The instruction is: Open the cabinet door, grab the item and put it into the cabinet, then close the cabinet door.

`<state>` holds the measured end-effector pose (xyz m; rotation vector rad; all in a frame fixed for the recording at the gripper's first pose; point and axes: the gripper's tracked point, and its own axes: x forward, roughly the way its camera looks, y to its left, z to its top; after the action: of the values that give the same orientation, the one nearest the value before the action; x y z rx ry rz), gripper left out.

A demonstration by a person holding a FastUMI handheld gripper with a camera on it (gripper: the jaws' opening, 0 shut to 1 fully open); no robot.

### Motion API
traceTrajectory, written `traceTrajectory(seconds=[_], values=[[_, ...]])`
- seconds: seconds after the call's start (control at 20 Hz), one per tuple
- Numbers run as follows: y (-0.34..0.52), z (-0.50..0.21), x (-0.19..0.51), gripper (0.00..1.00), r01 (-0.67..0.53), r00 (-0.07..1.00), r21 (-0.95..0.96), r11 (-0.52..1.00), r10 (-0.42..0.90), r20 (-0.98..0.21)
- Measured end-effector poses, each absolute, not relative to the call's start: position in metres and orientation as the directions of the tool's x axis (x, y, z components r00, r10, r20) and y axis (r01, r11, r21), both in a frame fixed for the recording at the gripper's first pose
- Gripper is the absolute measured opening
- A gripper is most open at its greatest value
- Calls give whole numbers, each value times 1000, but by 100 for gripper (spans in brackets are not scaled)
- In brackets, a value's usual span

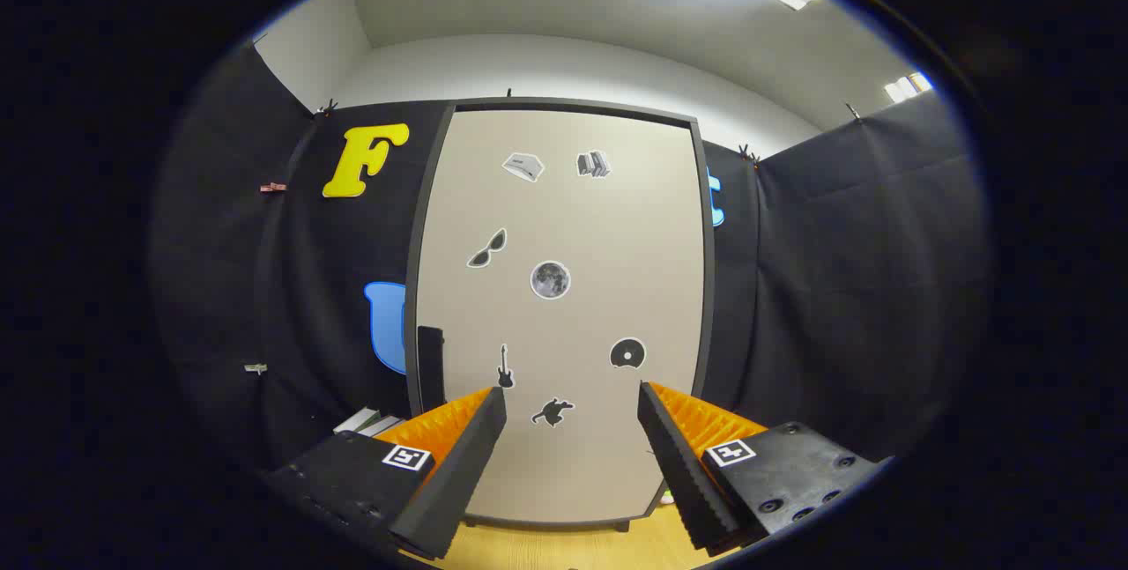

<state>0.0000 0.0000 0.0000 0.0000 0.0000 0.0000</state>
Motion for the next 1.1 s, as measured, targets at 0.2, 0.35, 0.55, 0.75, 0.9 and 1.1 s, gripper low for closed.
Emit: traceTrajectory(seconds=[0.2, 0.35, 0.55, 0.75, 0.9, 1.1], values=[[3, 1, 1, 97, 6, 1000, 13, 1000, -6, 2], [9, 0, 2, 97, 0, 1000, 20, 1000, 1, -1], [12, -1, 4, 97, -3, 1000, 12, 1000, 3, -3], [15, -3, 7, 97, -14, 1000, 15, 1000, 14, -11], [18, -6, 9, 97, -19, 1000, 6, 1000, 19, -18], [27, -11, 14, 97, -46, 999, 19, 999, 47, -26]])
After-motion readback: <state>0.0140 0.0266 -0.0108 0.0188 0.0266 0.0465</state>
